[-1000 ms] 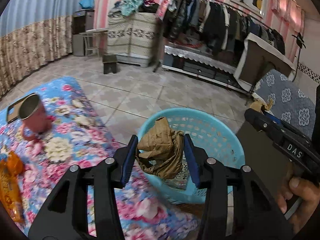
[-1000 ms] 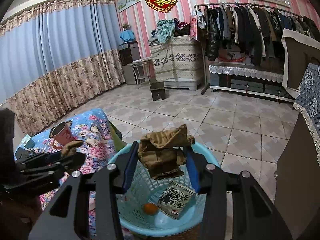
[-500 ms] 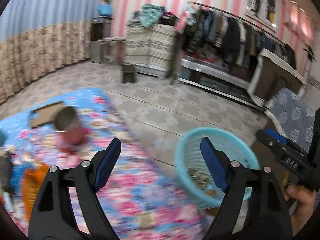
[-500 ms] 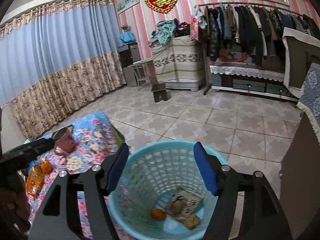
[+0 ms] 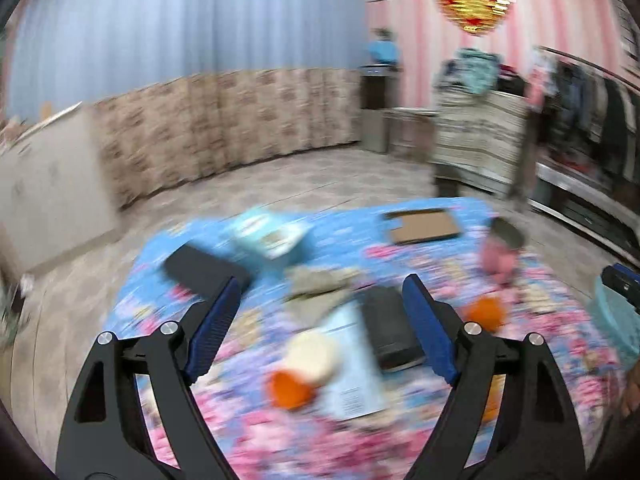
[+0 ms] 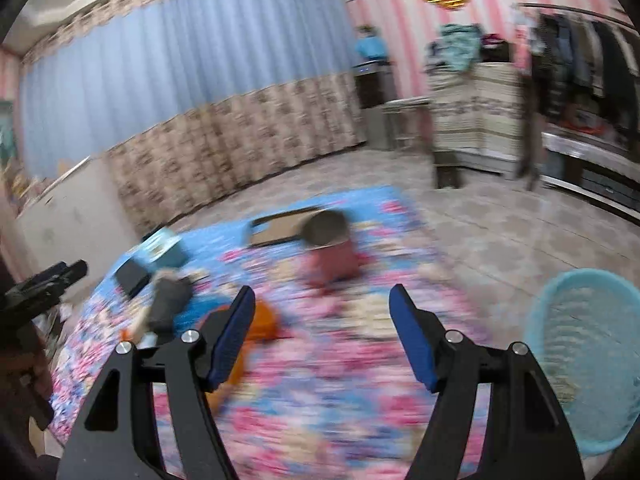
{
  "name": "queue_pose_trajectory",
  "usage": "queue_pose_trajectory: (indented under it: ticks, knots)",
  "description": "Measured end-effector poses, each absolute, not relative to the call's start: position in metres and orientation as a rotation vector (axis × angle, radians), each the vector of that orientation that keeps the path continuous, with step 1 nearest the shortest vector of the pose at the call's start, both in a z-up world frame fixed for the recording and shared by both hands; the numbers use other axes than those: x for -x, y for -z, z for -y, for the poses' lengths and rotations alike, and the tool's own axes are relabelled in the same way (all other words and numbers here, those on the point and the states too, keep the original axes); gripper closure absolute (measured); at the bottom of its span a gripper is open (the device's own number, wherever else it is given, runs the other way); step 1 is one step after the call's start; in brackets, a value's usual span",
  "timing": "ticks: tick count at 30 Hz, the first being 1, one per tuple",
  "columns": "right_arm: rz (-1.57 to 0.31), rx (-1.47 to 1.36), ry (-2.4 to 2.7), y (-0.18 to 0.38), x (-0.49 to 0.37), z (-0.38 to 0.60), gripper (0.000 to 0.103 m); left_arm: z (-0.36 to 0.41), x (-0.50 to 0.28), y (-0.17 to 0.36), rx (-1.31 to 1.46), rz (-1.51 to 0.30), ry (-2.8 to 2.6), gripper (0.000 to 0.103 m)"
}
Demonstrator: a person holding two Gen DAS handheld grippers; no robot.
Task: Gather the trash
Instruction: 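Grasp the black ribbed cylinder with the right tool while the left tool grasps the orange lid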
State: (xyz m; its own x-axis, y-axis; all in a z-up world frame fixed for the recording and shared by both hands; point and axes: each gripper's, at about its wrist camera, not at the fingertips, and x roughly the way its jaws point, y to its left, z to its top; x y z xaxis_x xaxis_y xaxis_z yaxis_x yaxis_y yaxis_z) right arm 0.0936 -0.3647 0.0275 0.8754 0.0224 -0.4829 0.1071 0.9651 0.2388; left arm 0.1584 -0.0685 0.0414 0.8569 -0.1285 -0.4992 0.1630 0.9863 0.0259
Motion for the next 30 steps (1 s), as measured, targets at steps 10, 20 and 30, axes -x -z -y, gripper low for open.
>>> queue_pose_trajectory:
  ticks: [10,20,30]
  knots:
    - [-0.571,-0.149,-0.141,-0.024,-0.174,0.2,0.034,-0.015,-0.196,0.005,0.015,-0.646,0.071,0.021]
    - [-0.752,-0.007,-0.099,0.027,-0.218,0.167,0.044,0.012,-0.211,0.028,-0.057,-0.696,0.173,0.016]
    - [-0.59,-0.209,-0.151,-0.011,-0.185,0.212,0.045,0.039,-0.195,0.069,-0.142,-0.829,0.265,0.017]
